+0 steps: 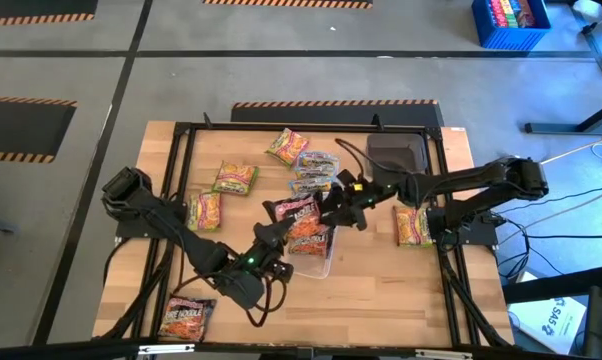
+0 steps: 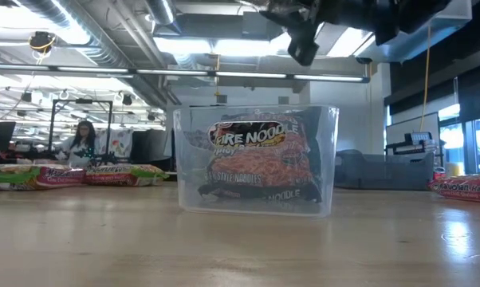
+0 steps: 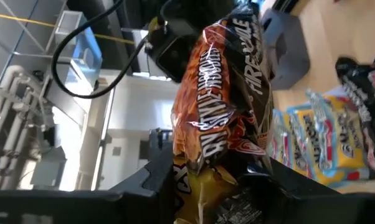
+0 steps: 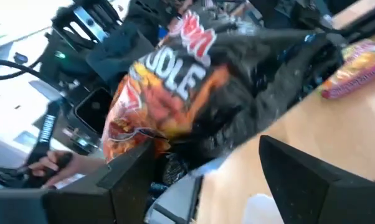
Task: Sort Maruchan noodles
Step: Put the top black noodle pack into the bottom transparent bin
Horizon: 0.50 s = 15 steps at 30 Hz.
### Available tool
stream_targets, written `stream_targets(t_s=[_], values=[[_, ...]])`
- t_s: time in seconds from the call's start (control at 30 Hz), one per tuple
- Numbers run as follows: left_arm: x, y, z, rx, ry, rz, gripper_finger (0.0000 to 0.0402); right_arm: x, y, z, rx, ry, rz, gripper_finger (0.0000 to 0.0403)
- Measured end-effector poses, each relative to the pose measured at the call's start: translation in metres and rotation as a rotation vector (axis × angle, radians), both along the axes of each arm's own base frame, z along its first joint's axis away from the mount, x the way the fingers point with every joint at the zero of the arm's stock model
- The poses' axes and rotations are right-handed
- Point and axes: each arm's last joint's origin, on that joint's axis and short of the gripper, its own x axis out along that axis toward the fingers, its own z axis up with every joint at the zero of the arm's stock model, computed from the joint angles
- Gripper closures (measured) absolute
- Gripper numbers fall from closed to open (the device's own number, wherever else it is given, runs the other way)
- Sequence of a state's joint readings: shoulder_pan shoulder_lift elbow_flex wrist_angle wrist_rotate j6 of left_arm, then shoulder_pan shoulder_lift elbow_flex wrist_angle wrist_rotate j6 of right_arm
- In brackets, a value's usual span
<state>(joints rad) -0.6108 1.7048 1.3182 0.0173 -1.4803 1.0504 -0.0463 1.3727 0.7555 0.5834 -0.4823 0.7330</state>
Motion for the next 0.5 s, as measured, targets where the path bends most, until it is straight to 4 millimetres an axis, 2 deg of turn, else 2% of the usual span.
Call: stream_targets(t_s=[0.27, 0.5], values=[[0.002, 0.0, 0.001, -0.011, 0.008, -0.035, 0.0262, 0.0, 0.006, 0.006, 0.044, -0.038, 0.048, 0.0134], [0.004, 0.0, 0.0, -0.033, 0.026, -0.104, 0.0262, 0.0, 0.01, 0.007, 0.043, -0.048, 0.018, 0.0134]])
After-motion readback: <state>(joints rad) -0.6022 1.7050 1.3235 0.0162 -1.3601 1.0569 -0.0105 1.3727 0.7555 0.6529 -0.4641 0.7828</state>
